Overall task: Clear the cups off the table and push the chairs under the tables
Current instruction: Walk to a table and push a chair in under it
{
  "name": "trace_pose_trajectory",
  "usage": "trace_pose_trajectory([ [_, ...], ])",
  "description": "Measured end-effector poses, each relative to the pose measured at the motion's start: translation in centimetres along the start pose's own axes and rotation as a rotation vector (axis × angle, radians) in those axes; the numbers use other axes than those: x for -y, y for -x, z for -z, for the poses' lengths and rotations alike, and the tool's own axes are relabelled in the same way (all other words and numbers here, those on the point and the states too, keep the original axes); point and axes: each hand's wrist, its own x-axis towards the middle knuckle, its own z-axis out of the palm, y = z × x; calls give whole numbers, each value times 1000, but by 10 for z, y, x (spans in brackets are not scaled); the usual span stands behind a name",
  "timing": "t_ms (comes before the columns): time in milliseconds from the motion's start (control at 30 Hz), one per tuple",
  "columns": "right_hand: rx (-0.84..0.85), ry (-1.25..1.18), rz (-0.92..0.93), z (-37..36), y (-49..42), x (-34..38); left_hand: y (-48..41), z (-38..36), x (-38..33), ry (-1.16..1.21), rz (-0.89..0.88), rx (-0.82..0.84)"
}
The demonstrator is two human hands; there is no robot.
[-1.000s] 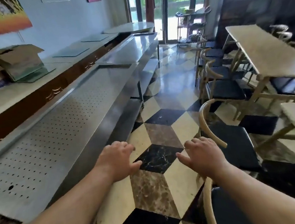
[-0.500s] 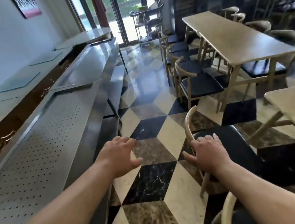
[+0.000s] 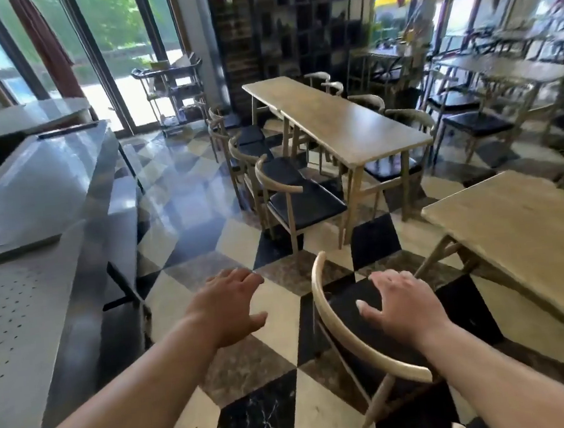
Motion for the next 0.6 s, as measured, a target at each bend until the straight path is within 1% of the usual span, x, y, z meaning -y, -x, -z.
trace_pose_trajectory([
  [67,4,31,-88,10,-7,10,-21,4,23,33,-41,-4],
  [167,-6,23,-187,23,-18,21,-62,9,50,13,-145,0],
  [267,-16,-11,-251,23,-21,26,-104,5,55,49,-221,-26],
  [400,36,51,-310,4,-17,20,-149,-17,31,52,-348,5],
  [600,125,84,-498,-57,-23,-20,-223,-64,-12,-25,-571,112],
])
